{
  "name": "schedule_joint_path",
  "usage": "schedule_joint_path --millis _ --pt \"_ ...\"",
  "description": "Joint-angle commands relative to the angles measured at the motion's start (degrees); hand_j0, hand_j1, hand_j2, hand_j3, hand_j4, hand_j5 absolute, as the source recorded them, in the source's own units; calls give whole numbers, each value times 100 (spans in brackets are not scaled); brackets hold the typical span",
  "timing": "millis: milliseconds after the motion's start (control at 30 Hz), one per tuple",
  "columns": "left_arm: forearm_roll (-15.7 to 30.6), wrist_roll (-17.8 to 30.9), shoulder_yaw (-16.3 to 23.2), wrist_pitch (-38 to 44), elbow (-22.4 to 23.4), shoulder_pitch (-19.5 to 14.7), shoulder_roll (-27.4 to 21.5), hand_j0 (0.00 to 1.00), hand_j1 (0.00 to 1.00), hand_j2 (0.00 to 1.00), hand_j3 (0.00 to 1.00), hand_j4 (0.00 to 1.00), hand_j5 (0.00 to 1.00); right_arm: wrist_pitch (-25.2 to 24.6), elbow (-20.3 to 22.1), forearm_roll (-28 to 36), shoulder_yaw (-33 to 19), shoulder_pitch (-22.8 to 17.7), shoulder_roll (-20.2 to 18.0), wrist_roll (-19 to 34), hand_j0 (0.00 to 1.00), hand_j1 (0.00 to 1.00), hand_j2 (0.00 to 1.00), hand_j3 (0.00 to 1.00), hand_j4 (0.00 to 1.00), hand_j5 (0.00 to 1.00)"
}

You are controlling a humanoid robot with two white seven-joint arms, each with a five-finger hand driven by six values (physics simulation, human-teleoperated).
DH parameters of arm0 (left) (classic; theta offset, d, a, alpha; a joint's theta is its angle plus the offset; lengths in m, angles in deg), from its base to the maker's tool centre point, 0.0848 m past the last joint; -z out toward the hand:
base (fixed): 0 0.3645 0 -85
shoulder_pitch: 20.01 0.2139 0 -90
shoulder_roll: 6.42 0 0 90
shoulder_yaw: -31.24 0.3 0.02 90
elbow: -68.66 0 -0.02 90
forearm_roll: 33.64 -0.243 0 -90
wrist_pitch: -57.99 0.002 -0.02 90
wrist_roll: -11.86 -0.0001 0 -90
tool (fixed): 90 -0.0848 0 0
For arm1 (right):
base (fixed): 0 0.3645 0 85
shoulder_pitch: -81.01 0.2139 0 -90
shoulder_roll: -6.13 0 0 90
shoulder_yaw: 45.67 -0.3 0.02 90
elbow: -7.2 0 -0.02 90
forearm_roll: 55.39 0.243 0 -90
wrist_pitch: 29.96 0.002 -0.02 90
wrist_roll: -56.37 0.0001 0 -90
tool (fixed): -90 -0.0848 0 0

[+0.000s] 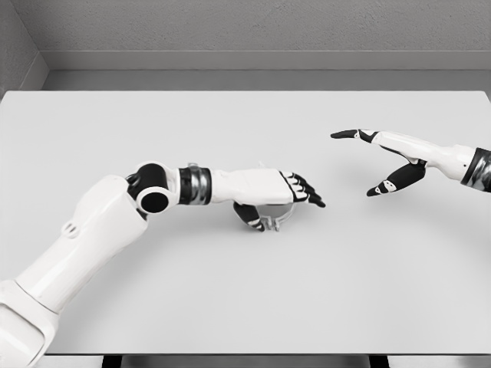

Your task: Assemble PVC drainage pipe clamps

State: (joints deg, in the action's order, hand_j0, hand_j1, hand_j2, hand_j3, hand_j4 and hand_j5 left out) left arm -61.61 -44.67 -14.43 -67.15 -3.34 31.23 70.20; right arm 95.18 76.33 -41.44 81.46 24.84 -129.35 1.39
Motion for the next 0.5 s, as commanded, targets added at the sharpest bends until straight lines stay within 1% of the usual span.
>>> schedule_joint_path --millis 0,267,467 --pt "38 98 -4 14 38 0 28 100 100 100 100 100 100 -14 3 47 -4 0 -6 -2 100 100 100 100 100 100" --pt "11 125 -48 14 99 0 116 100 100 100 100 100 100 -14 3 47 -4 -9 -32 -2 100 100 100 100 100 100" --pt "-24 125 -92 14 161 -70 152 100 100 100 100 100 100 -14 3 47 -4 -9 -41 -2 100 100 100 100 100 100"
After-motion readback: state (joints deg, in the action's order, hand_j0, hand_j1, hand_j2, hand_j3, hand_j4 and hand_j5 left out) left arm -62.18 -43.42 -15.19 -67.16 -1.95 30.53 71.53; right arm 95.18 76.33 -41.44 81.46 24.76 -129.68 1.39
